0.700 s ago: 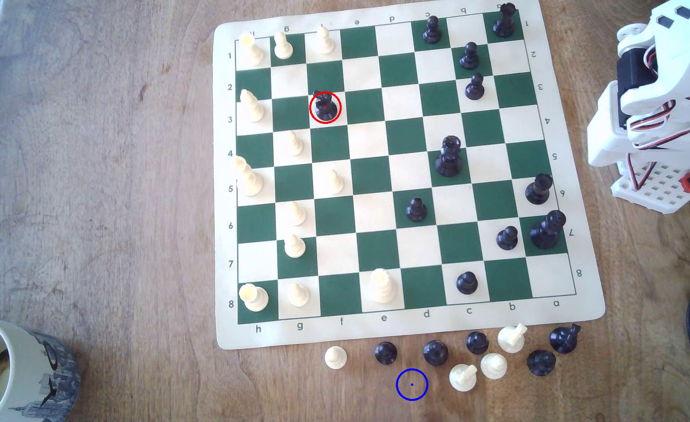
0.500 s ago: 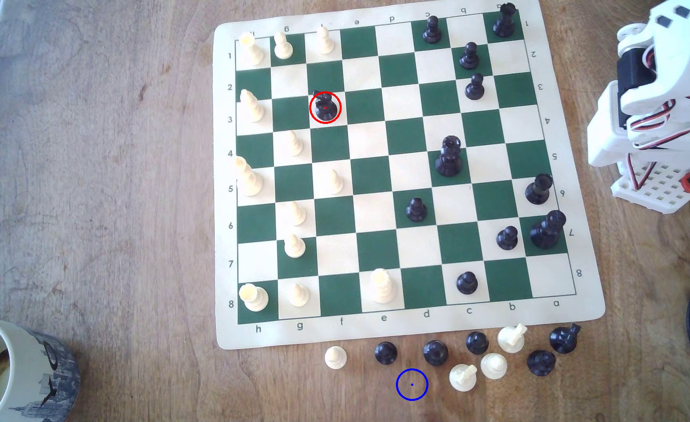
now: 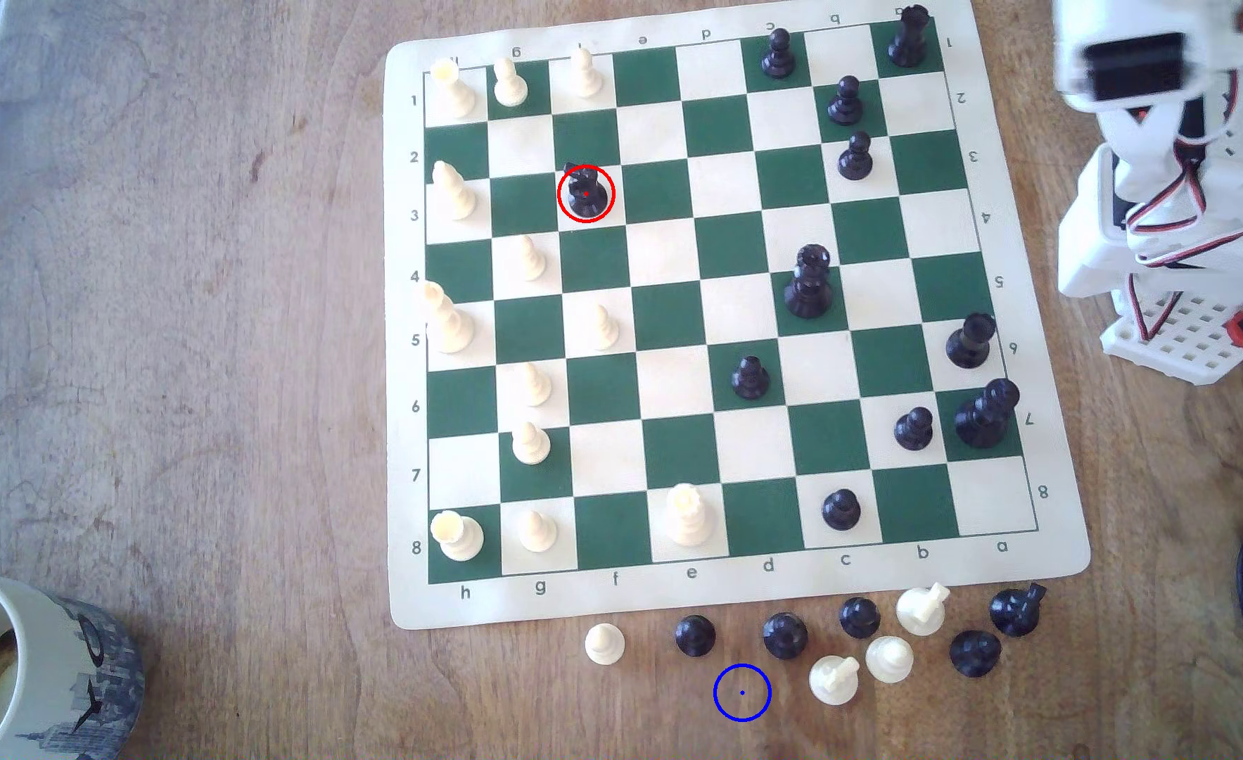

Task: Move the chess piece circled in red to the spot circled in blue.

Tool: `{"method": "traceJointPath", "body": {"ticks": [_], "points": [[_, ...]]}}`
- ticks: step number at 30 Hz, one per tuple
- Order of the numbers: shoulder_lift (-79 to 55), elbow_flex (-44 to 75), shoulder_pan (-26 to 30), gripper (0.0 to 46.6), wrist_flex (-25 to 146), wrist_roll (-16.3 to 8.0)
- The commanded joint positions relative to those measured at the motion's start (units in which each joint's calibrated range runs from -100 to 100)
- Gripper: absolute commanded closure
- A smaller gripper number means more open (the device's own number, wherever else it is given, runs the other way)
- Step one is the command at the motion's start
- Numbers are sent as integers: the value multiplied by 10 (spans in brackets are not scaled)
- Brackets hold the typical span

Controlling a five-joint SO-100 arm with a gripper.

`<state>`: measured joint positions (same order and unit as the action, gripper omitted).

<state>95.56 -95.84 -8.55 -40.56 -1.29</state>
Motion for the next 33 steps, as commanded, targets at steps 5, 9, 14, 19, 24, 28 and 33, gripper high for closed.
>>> {"method": "traceJointPath", "body": {"ticks": [5,9,14,19,24,28,33], "points": [[-6,164,-46,464,481,-3],[-85,259,-53,464,584,-4],[-245,418,-13,442,699,17],[-388,521,8,423,798,57],[-575,662,1,402,898,65],[-676,738,-9,400,931,65],[-759,789,-26,373,926,59]]}}
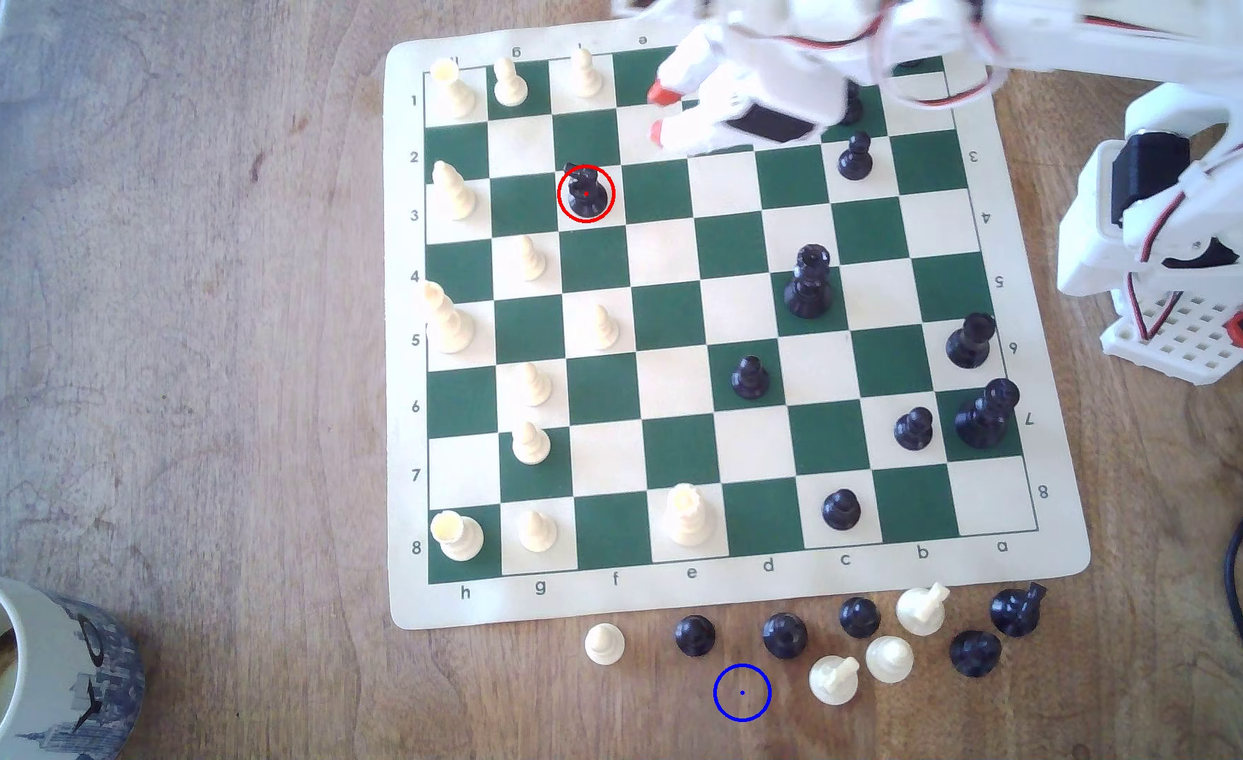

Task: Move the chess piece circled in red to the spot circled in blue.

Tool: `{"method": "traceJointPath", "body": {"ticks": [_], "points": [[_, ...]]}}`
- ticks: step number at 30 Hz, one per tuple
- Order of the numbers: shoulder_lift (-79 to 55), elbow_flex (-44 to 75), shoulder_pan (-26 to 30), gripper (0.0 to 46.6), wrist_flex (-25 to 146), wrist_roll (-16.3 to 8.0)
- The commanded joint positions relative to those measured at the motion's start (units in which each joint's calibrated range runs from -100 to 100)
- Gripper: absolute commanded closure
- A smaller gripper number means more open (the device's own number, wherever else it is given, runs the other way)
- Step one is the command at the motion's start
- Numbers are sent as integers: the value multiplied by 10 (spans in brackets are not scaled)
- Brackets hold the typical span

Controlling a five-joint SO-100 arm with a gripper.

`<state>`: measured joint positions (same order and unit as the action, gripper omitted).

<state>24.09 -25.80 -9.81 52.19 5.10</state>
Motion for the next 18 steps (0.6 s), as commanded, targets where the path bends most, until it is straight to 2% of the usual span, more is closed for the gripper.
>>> {"method": "traceJointPath", "body": {"ticks": [1,6,10,18], "points": [[-58,98,-15,370,-2,-8],[-147,164,-24,353,-4,-20],[-206,185,-29,302,-49,-35],[-262,215,-28,325,-63,-40]]}}
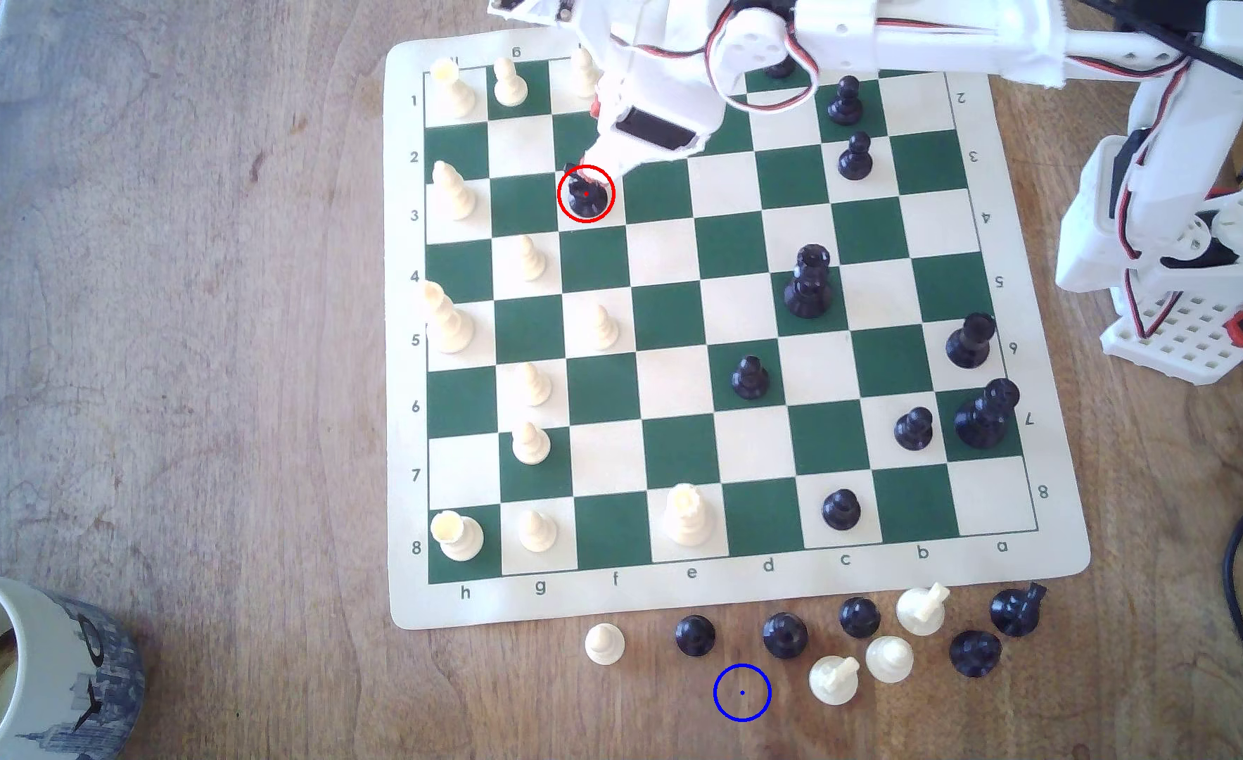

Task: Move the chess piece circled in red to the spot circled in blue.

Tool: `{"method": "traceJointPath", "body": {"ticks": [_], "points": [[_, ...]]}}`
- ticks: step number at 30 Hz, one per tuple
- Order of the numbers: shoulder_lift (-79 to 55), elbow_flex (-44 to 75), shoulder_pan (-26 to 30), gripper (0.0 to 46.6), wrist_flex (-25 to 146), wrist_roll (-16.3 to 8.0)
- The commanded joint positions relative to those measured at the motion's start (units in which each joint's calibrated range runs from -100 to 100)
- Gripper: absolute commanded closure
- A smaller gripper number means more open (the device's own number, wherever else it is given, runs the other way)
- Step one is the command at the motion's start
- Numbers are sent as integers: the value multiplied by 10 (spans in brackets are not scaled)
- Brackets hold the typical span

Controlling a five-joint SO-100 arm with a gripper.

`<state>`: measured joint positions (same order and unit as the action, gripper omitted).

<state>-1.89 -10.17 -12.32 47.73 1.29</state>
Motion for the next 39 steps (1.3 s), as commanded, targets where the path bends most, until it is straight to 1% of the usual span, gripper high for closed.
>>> {"method": "traceJointPath", "body": {"ticks": [1,13,30,32,39], "points": [[-7,60,-5,325,-22,-2],[-66,60,-6,340,-69,-4],[-97,67,8,349,-85,-10],[-100,67,8,355,-87,-10],[-102,68,10,401,-98,-10]]}}
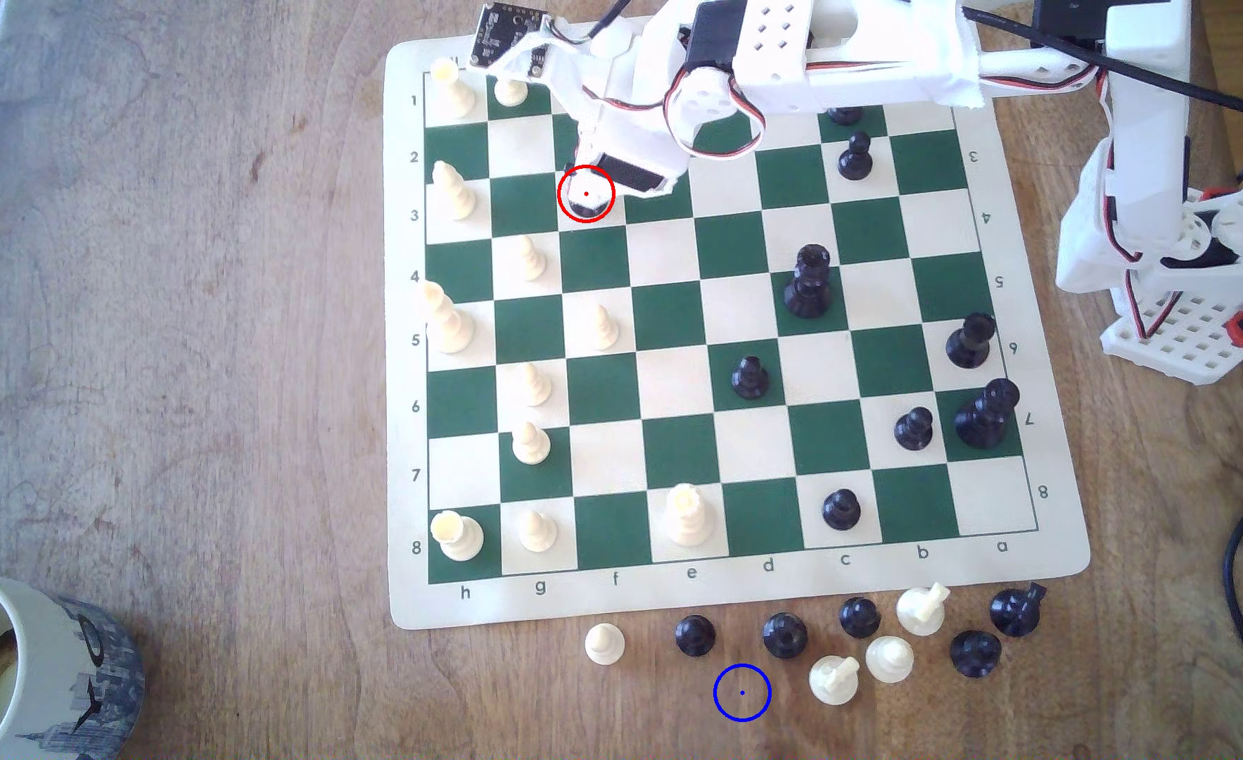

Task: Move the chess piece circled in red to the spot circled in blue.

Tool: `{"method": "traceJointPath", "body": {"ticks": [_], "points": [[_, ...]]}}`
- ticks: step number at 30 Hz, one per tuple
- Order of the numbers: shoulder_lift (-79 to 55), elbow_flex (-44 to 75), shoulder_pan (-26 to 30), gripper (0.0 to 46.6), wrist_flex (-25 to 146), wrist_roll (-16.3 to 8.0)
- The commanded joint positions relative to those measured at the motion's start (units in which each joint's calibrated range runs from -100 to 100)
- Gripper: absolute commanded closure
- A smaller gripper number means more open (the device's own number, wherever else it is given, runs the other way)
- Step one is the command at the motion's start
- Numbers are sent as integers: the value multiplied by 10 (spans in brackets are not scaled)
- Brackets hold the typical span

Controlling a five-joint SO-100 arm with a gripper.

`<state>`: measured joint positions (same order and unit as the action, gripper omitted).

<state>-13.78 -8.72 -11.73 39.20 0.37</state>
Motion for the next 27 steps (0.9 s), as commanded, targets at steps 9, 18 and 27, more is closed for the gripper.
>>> {"method": "traceJointPath", "body": {"ticks": [9,18,27], "points": [[42,46,6,464,-10,-7],[206,44,17,464,99,-24],[374,5,109,464,219,-25]]}}
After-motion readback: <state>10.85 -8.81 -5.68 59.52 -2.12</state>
